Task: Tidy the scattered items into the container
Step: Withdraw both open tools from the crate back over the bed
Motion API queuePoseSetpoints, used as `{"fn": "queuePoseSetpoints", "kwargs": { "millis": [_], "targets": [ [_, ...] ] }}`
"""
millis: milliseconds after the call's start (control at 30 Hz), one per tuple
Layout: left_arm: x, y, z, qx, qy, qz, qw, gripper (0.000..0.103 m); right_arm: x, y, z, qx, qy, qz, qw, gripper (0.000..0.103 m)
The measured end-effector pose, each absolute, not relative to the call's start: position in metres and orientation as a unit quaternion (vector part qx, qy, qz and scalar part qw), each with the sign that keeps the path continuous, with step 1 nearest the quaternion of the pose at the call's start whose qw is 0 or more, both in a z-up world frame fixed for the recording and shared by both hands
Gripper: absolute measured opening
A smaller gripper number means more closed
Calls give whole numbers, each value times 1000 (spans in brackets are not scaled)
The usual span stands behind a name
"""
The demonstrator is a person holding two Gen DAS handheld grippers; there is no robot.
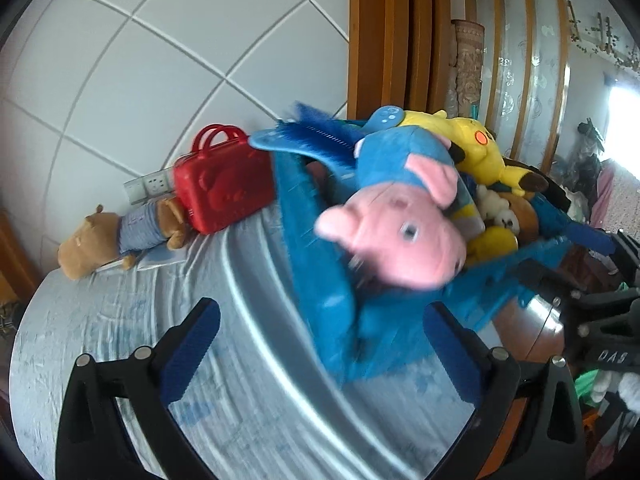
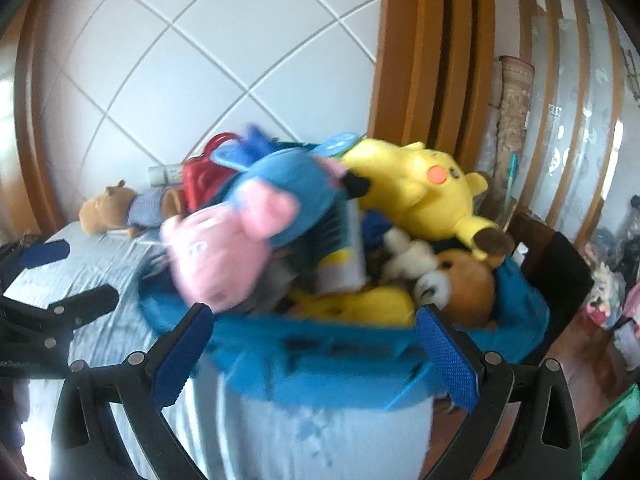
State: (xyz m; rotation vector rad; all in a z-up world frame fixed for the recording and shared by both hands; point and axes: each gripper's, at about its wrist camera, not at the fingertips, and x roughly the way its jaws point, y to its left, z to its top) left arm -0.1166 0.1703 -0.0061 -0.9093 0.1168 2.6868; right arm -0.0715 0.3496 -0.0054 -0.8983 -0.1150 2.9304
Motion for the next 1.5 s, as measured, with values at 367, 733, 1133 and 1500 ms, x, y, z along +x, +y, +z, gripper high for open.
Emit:
{"fn": "queuePoseSetpoints", "kwargs": {
  "millis": [367, 733, 1133, 1500],
  "targets": [
    [-47, 62, -21, -340, 28, 932, 122, 103, 8, 227, -20, -305, -40, 951, 20, 102],
    [-7, 30, -15, -327, 10, 943, 59, 103, 23, 190, -27, -303, -56, 951, -31, 102],
    [17, 19, -14, -327, 23, 943, 59, 103, 52, 174, -17, -291, -62, 955, -13, 102],
    [26, 2, -7, -313, 30, 946, 81, 103, 72, 154, -13, -287, -51, 956, 15, 102]
  ]
}}
